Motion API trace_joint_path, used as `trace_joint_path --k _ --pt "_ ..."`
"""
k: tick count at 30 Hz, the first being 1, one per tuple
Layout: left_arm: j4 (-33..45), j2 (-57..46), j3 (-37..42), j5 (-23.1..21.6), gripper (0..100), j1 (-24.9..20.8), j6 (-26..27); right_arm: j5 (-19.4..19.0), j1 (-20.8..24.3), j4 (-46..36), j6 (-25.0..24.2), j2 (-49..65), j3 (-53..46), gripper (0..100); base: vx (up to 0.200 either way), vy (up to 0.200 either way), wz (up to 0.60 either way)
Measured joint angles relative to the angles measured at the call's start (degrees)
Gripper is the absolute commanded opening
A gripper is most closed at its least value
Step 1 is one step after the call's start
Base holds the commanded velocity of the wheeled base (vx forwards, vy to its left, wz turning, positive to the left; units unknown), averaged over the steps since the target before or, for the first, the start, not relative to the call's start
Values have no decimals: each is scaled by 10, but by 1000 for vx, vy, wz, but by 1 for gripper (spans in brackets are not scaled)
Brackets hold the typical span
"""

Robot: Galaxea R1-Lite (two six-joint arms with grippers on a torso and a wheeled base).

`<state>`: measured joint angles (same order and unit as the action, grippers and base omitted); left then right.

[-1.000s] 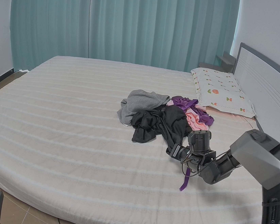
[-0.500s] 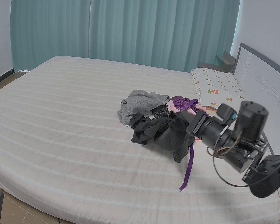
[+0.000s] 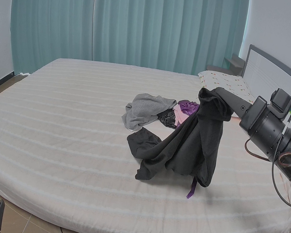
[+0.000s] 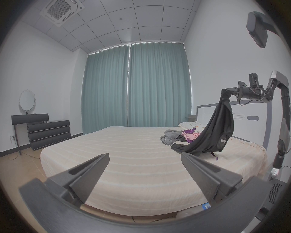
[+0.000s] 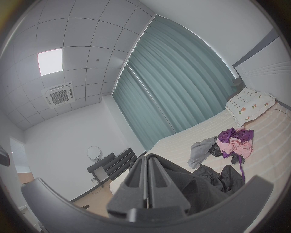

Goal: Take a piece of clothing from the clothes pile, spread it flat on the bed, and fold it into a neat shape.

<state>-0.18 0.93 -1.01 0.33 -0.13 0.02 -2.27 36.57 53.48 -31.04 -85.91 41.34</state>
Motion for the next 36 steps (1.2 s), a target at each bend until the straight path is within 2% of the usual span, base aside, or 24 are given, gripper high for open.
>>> trace_joint_path --k 3,7,12,17,25,31,36 --pt "-6 0 0 0 100 0 -5 -2 1 0 0 4 -1 0 0 0 0" --pt "-19 9 -31 -3 100 -3 -42 -3 1 0 -1 3 0 0 0 0 0" --pt "-13 71 -64 -21 100 -18 -63 -3 1 1 -2 -5 4 0 0 0 0" --pt "-17 183 -72 -37 100 -39 -66 -1 2 1 -3 -19 8 0 0 0 0" --pt "-78 394 -85 -78 100 -78 -70 3 2 4 -3 -36 14 0 0 0 0" --pt "-148 562 -103 -103 100 -110 -91 5 0 20 -4 -44 19 0 0 0 0" --pt "-232 692 -120 -115 100 -159 -129 13 0 42 -4 -49 32 0 0 0 0"
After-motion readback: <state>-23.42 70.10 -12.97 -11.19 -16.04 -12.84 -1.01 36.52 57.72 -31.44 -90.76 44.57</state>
